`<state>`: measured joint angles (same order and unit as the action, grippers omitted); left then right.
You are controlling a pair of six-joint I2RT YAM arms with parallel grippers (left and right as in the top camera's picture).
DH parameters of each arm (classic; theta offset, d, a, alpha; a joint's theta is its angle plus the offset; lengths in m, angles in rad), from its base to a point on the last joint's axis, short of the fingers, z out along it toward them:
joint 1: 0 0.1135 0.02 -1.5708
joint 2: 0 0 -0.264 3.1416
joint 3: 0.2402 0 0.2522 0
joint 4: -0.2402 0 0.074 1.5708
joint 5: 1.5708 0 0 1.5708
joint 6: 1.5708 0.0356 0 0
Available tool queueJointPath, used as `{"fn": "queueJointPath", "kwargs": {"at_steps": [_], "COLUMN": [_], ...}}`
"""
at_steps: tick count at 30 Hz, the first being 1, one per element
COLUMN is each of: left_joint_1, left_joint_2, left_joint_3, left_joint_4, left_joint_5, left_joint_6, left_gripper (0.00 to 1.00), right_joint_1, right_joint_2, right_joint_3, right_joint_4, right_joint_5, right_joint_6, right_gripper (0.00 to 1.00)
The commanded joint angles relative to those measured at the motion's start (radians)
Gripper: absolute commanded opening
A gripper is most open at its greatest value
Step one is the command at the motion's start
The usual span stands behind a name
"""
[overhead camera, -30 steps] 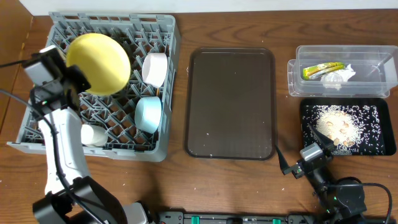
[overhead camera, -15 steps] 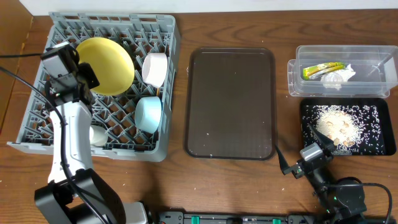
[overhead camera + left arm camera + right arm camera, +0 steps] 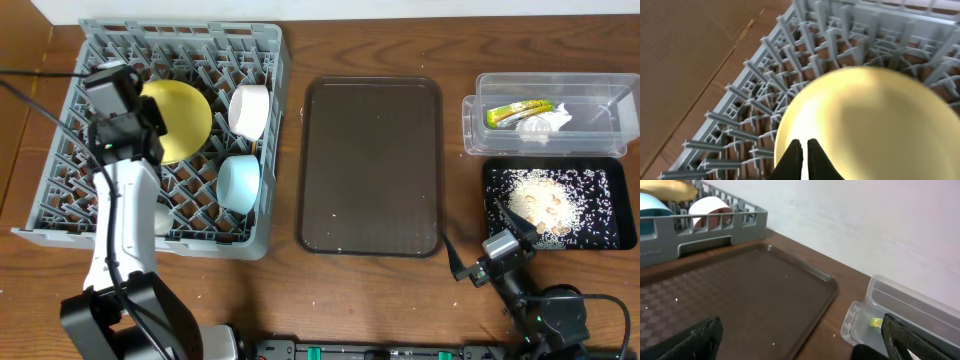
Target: Sort waste into correct bins and load items into the dishwasher
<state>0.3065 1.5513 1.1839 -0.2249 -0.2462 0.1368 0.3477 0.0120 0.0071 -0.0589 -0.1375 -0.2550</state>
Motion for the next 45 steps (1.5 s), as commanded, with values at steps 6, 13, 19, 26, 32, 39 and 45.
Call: {"fn": "queueJointPath", "kwargs": {"at_steps": [6,13,19,26,32,39,45], "left_joint_1": [0.008,0.187,0.292,0.306,0.306,0.306,0.306], "left_joint_2": [-0.005,-0.002,0.000,0.075,0.152,0.233,0.214], "left_joint_3": [-0.002,-0.002,-0.002,-0.002,-0.002,-0.002,-0.002], "left_joint_4": [-0.024,-0.108,-0.161,-0.201,-0.205,-0.164,-0.152], "left_joint_5": [-0.051,0.360,0.497,0.537,0.579,0.579,0.579], "left_joint_6": [-0.114,-0.529,-0.632,-0.628,-0.632,-0.631,-0.620], "left_gripper": [0.12,0.44,0.51,0.53,0.52,0.32,0.08], "right_joint_1": [-0.013,-0.013,-0.013,-0.013,-0.013,-0.013,-0.013], "right_joint_2": [-0.005,-0.005,-0.005,-0.005,-0.005,-0.005,-0.005], "right_joint_3": [-0.002,-0.002,-0.002,-0.002,-0.002,-0.002,-0.002], "right_joint_4": [-0.003,-0.003,-0.003,-0.003,-0.003,-0.003,-0.003], "right_joint_5": [0.002,0.002,0.002,0.002,0.002,0.002,0.002], "right_joint_6": [-0.004,-0.004,-0.004,-0.004,-0.004,-0.004,-0.004], "right_gripper": [0.99,0.99,0.99,0.99,0.99,0.99,0.99]}}
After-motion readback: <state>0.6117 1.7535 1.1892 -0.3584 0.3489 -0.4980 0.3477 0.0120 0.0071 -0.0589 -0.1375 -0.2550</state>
